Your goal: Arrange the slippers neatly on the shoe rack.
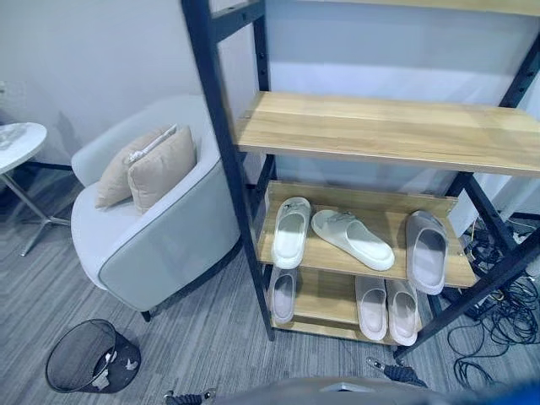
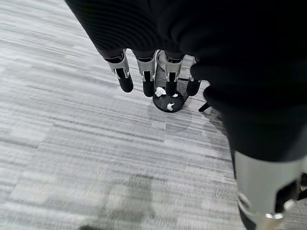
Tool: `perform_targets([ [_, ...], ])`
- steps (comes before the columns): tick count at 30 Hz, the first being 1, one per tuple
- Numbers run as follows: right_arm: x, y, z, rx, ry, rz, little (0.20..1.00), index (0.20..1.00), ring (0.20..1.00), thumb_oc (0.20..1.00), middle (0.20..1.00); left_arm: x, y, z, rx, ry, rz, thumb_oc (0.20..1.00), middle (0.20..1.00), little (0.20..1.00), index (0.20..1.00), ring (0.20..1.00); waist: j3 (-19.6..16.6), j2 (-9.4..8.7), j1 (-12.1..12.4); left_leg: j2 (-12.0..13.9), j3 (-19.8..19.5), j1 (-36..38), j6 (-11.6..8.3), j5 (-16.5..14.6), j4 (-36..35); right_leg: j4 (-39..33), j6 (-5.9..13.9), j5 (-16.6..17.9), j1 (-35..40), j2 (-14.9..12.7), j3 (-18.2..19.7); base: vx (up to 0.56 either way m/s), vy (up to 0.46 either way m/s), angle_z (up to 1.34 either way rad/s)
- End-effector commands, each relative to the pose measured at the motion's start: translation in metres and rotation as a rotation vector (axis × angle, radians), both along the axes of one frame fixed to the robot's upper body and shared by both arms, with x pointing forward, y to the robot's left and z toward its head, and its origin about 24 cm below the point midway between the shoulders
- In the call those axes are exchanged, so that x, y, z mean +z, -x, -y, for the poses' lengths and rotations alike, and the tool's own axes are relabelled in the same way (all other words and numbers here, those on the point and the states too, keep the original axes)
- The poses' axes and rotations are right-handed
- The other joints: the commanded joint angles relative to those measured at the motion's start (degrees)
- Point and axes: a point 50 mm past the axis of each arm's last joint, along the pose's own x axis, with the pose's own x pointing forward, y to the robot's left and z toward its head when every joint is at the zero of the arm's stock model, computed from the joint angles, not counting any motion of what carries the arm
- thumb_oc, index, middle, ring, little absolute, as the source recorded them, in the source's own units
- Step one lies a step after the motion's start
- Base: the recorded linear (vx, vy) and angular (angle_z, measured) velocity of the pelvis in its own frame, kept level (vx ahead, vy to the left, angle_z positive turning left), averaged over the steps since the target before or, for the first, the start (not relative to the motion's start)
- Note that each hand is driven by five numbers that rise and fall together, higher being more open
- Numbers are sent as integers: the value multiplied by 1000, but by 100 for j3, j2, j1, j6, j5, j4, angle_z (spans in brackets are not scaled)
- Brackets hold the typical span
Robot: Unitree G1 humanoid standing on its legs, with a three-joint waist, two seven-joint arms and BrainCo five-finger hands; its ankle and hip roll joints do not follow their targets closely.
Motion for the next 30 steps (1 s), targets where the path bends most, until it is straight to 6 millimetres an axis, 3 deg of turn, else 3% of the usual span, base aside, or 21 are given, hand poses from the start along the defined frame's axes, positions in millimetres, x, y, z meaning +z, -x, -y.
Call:
perform_targets([
  [1,2,-9,-12,-22,-32,67,1000,1000,1000,1000,1000,6,-19,-18,-6,-80,43,1000,1000,1000,1000,1000,-26,-367,4,-217,1,115,168,-145,16,121,-64,306,-22,-334,18,7,-79,2],
  [5,4,-18,-28,-2,-102,110,1000,1000,1000,1000,1000,5,-16,-15,-9,-76,37,1000,1000,1000,1000,1000,-86,-372,51,-126,-10,184,115,-18,-180,-97,-109,373,138,-290,-63,14,-45,13],
  [8,5,-25,-54,114,-216,110,1000,1000,1000,1000,1000,5,-21,-13,-24,-68,56,1000,1000,1000,1000,1000,-125,-378,114,-61,-40,213,74,63,-302,-187,-129,381,208,-276,-133,0,0,0],
  [13,4,-22,-68,236,-291,82,1000,1000,1000,1000,1000,5,-33,-5,-66,-36,105,1000,1000,1000,1000,1000,-160,-381,180,-16,-28,218,40,122,-386,-187,-125,369,178,-259,-198,0,0,0],
  [16,10,-33,-85,324,-388,117,1000,1000,1000,1000,1000,5,-41,-1,-84,-16,142,1000,1000,1000,1000,1000,-168,-386,207,8,-30,197,20,145,-392,-187,-122,357,173,-250,-233,-6,5,3],
  [20,25,-54,-114,575,-538,147,1000,1000,1000,1000,1000,5,-46,3,-125,8,160,1000,1000,1000,1000,1000,-158,-368,240,29,-24,231,10,144,-392,-187,-131,340,218,-246,-250,0,0,0],
  [21,39,-74,-121,671,-561,213,1000,1000,1000,1000,1000,5,-47,4,-135,9,157,1000,1000,1000,1000,1000,-153,-358,251,36,-17,247,7,138,-392,-187,-133,331,229,-248,-248,0,0,0],
  [22,41,-79,-73,701,-610,189,1000,1000,1000,1000,1000,5,-44,-1,-141,15,139,1000,1000,1000,1000,1000,-157,-358,224,45,13,263,13,124,-392,-187,-127,317,238,-251,-236,9,51,3],
  [23,33,-45,-75,870,-613,154,1000,1000,1000,1000,1000,2,-43,15,-181,44,128,1000,1000,1000,1000,1000,-115,-274,151,19,53,258,43,118,-392,-187,-106,350,216,-253,-183,0,65,14],
  [24,34,-47,-82,934,-601,161,1000,1000,1000,1000,1000,1,-44,21,-194,55,123,1000,1000,1000,1000,1000,-102,-237,143,14,55,258,48,116,-392,-187,-109,355,211,-250,-171,-11,75,4],
  [26,52,-65,-101,1011,-615,297,1000,1000,1000,1000,1000,1,-43,22,-182,56,132,1000,1000,1000,1000,1000,-76,-212,150,8,42,258,55,108,-392,-187,-127,341,209,-243,-155,6,26,-29],
  [27,84,-82,-102,1044,-575,493,1000,1000,1000,1000,1000,3,-43,16,-199,27,175,1000,1000,1000,1000,1000,-43,-220,136,22,55,256,58,86,-392,-187,-125,318,195,-242,-152,6,-1,-22],
  [30,120,-100,-93,986,-530,701,1000,1000,1000,1000,1000,6,-44,15,-276,9,224,1000,1000,1000,1000,1000,-12,-230,94,32,66,244,70,62,-392,-187,-117,310,174,-241,-152,2,-4,2],
])
